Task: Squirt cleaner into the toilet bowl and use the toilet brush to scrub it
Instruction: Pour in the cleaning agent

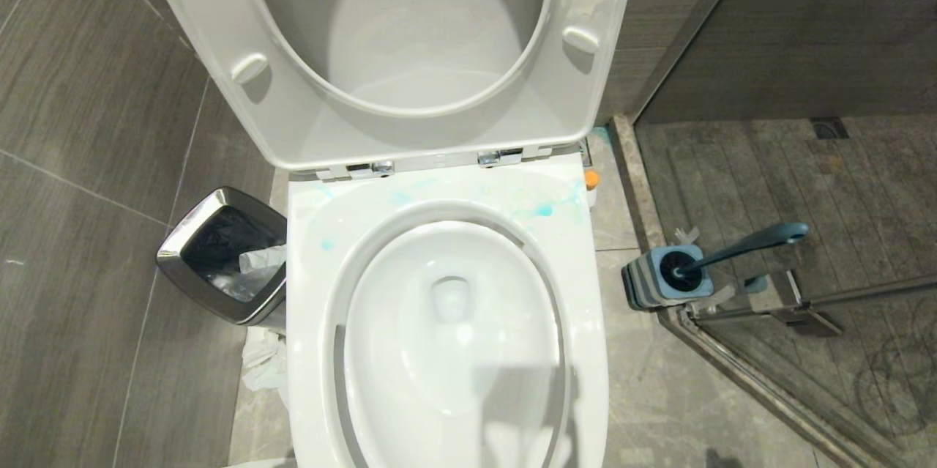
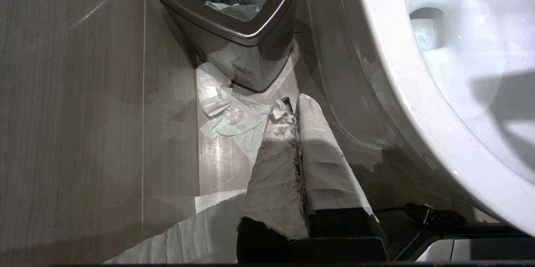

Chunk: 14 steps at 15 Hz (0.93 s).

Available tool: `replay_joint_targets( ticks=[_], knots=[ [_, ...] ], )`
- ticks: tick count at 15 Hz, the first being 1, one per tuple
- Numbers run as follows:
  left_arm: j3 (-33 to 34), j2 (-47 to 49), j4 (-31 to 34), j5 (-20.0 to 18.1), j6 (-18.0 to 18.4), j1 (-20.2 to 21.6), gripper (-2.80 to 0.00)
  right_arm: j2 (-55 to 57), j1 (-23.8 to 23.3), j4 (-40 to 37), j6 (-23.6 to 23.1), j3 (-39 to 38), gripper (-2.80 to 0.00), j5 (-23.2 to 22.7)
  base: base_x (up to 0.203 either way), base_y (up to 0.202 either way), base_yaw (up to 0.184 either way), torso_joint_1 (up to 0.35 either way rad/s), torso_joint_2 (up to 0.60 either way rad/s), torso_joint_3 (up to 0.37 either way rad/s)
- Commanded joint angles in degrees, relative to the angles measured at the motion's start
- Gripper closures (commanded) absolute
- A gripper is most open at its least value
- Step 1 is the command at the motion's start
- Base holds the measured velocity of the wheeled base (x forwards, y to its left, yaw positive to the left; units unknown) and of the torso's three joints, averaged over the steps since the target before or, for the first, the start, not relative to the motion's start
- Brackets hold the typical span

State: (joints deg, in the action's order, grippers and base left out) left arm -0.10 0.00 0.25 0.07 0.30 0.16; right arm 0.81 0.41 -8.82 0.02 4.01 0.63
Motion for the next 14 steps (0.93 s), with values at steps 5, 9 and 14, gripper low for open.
replay_joint_targets(
  ticks=[5, 9, 14],
  knots=[
    [0.01, 0.09, 0.02, 0.01, -0.04, 0.02, 0.00, 28.93, 0.08, -10.15, 0.86, 16.72, 0.00, -0.57, 0.000, 0.000, 0.000, 0.000, 0.00, 0.000],
    [0.01, 0.09, 0.02, 0.01, -0.04, 0.02, 0.00, 56.15, 0.24, 6.10, 0.82, 22.45, 0.00, -0.40, 0.000, 0.000, 0.000, 0.000, 0.00, 0.000],
    [0.01, 0.09, 0.02, 0.01, -0.04, 0.02, 0.00, 75.14, 12.16, 35.73, -1.86, 19.33, 0.00, 11.04, 0.000, 0.000, 0.000, 0.000, 0.00, 0.000]
  ],
)
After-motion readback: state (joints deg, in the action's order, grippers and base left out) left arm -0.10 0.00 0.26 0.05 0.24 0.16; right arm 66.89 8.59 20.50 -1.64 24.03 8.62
